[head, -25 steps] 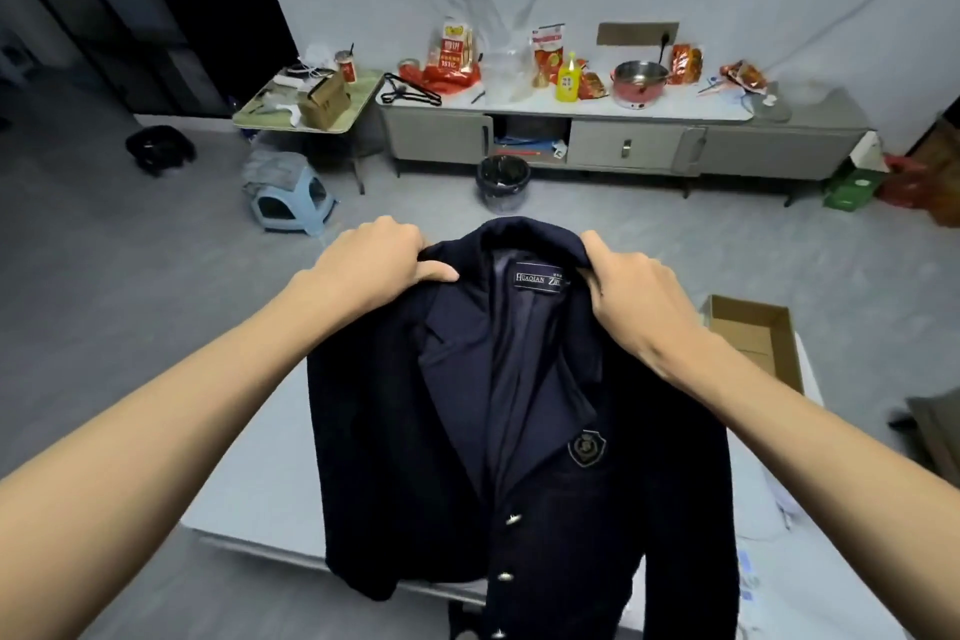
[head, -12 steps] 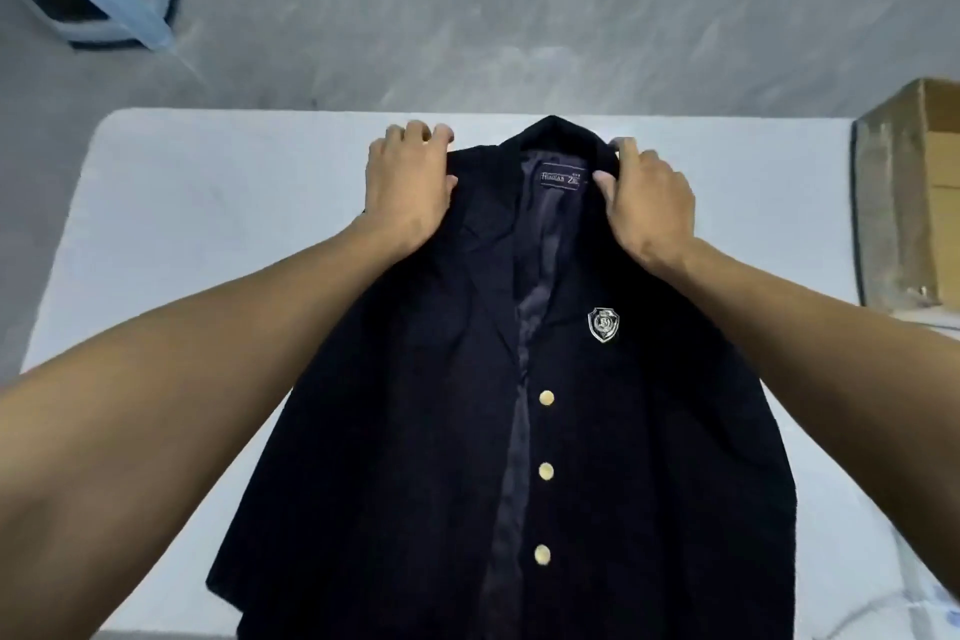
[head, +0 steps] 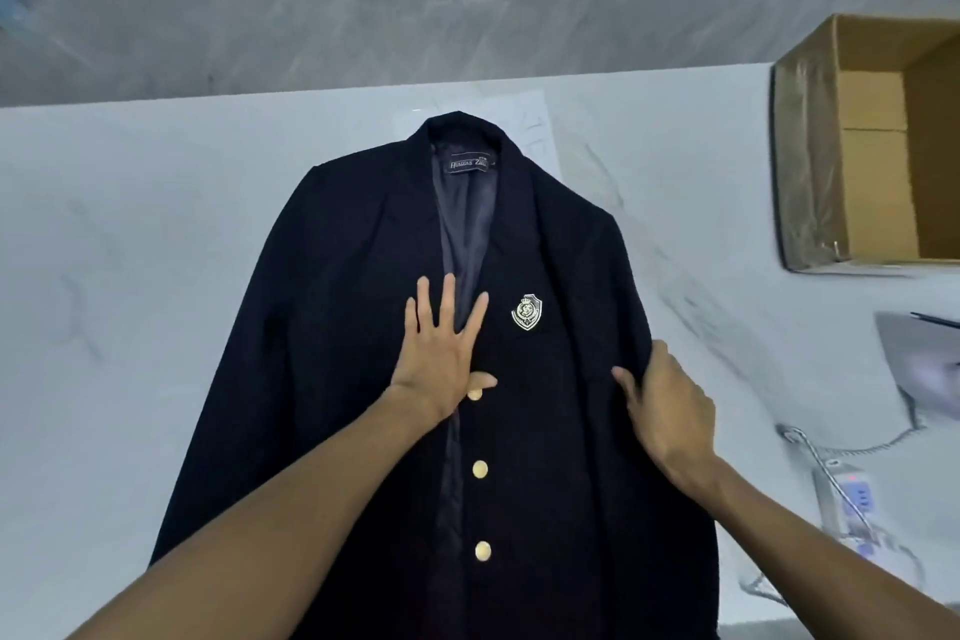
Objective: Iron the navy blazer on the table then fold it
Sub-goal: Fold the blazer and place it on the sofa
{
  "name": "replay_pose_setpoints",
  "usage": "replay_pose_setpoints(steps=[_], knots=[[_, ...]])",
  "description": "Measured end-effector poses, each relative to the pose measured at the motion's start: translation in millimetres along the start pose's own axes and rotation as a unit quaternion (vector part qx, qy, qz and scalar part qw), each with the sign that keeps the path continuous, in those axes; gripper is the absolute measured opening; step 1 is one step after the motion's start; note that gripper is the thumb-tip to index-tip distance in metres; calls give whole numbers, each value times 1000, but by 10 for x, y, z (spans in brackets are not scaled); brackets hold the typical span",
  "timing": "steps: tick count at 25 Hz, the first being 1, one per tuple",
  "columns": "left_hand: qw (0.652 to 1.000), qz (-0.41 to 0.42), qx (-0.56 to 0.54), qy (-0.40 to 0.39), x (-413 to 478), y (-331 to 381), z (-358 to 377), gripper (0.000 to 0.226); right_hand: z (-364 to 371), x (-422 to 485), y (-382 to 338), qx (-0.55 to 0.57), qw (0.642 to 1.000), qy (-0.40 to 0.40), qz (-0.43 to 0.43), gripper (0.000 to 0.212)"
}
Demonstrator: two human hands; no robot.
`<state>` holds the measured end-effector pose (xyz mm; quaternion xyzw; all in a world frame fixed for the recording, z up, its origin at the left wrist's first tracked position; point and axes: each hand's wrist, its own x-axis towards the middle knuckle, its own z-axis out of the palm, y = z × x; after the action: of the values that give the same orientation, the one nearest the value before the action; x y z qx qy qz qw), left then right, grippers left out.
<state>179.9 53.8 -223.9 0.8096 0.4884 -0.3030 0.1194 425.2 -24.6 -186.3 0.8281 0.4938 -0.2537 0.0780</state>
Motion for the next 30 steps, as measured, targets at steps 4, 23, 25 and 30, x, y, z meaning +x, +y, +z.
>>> replay_pose_setpoints(steps=[4, 23, 25, 30], knots=[[995, -55, -76, 35, -132, 129, -272, 90, -329, 327, 289, 155, 987, 46, 24, 34], [470, -164, -867, -23, -1815, 727, -853, 30, -997, -777, -146, 611, 632, -475, 28, 31], [564, -246, -788, 10, -1839, 171, -572, 32, -742, -865, -400, 493, 716, -490, -62, 36], [796, -320, -511, -49, -1835, -20, 463, 88, 13, -760, -405, 363, 874, -319, -41, 27]])
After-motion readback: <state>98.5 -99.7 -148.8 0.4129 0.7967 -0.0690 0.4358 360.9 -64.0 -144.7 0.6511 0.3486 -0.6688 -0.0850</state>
